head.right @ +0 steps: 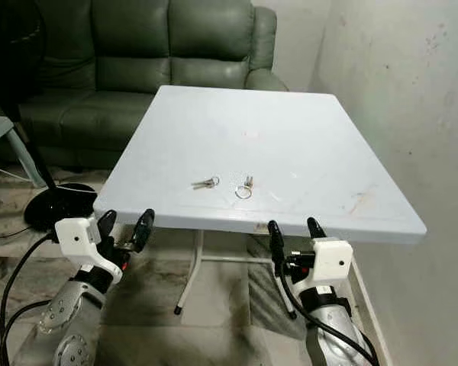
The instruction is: Hang keys on a hook
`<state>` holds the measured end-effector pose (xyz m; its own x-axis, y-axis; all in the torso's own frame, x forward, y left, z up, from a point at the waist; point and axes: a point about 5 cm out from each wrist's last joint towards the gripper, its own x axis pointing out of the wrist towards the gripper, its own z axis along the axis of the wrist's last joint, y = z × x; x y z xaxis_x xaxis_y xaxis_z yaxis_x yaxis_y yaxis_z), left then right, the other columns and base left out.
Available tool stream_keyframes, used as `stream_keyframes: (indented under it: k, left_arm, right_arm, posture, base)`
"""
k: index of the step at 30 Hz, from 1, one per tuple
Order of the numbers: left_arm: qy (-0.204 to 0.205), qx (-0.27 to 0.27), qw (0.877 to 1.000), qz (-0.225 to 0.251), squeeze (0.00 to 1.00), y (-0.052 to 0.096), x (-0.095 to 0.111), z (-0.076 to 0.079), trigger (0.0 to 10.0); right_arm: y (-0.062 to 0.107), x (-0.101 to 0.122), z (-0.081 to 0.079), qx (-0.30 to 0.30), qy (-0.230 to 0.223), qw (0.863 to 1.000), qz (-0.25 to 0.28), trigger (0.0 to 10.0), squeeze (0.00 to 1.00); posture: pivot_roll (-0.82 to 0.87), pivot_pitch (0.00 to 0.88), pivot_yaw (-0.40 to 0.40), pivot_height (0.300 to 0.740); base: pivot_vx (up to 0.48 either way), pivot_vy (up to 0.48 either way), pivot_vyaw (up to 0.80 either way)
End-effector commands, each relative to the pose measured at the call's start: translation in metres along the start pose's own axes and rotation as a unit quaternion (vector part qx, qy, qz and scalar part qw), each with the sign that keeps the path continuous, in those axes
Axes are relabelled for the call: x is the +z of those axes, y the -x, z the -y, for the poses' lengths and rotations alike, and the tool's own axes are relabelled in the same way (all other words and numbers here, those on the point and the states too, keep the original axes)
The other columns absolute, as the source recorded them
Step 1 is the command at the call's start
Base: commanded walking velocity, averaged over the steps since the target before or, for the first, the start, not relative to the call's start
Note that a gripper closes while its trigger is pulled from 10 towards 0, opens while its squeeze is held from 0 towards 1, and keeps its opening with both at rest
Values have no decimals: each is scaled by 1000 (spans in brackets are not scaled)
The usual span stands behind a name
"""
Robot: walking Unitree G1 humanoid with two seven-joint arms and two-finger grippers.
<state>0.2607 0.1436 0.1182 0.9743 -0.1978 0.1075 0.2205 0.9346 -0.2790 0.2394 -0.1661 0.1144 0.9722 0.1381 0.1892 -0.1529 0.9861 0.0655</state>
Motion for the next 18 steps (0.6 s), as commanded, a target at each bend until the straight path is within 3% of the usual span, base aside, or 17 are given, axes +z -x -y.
stream_keyframes:
  k: [1, 18]
  left_arm:
    - [-7, -2, 1000, 2, 0, -1, 3, 2, 10000]
    - [-8, -6, 1000, -1, 0, -2, 2, 4, 10000]
  right_arm:
    - [-2, 4, -2, 4, 0, 1000, 6, 10000, 0]
    - [-2, 5, -3, 10, 0, 1000, 6, 10000, 0]
  posture:
    - [8, 0, -40, 740]
    - [8, 0, -39, 740]
  base:
    - [277, 0, 0]
    - [276, 0, 0]
